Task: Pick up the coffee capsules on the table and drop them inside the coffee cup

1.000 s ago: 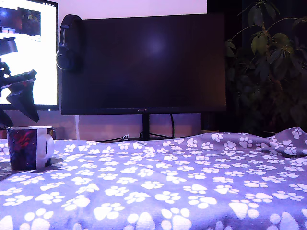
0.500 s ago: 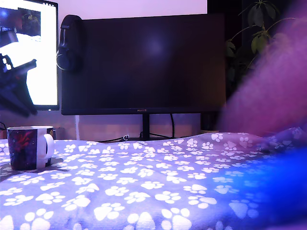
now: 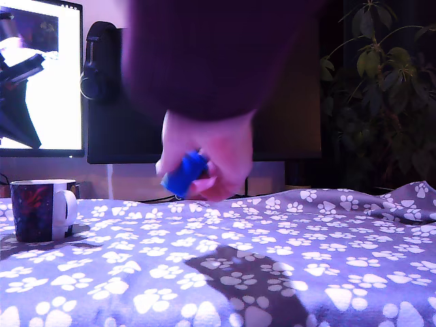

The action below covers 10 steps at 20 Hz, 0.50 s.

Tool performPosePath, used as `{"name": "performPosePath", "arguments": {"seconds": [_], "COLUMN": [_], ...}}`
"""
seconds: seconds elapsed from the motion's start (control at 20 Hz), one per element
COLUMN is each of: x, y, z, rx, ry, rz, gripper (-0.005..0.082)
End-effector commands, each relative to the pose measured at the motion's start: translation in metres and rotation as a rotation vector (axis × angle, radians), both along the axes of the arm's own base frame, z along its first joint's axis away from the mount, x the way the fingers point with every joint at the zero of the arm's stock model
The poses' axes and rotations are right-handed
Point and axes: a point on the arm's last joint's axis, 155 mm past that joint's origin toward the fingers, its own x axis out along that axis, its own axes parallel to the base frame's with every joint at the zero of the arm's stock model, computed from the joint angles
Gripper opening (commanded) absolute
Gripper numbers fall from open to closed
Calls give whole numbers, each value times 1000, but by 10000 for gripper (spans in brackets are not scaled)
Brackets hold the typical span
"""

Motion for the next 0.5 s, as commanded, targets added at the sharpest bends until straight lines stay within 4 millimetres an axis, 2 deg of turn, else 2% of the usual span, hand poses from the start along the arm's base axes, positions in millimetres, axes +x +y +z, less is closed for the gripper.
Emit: {"name": "performPosePath", "arguments": {"seconds": [0.0, 0.25, 0.45], "x": [-1, 1, -11], "y": [-5, -17, -20], "z": [7, 6, -14], "rx": [-2, -4, -2], "ry": [-20, -61, -24], "rz": [-14, -47, -59], "gripper": [-19, -19, -19]}}
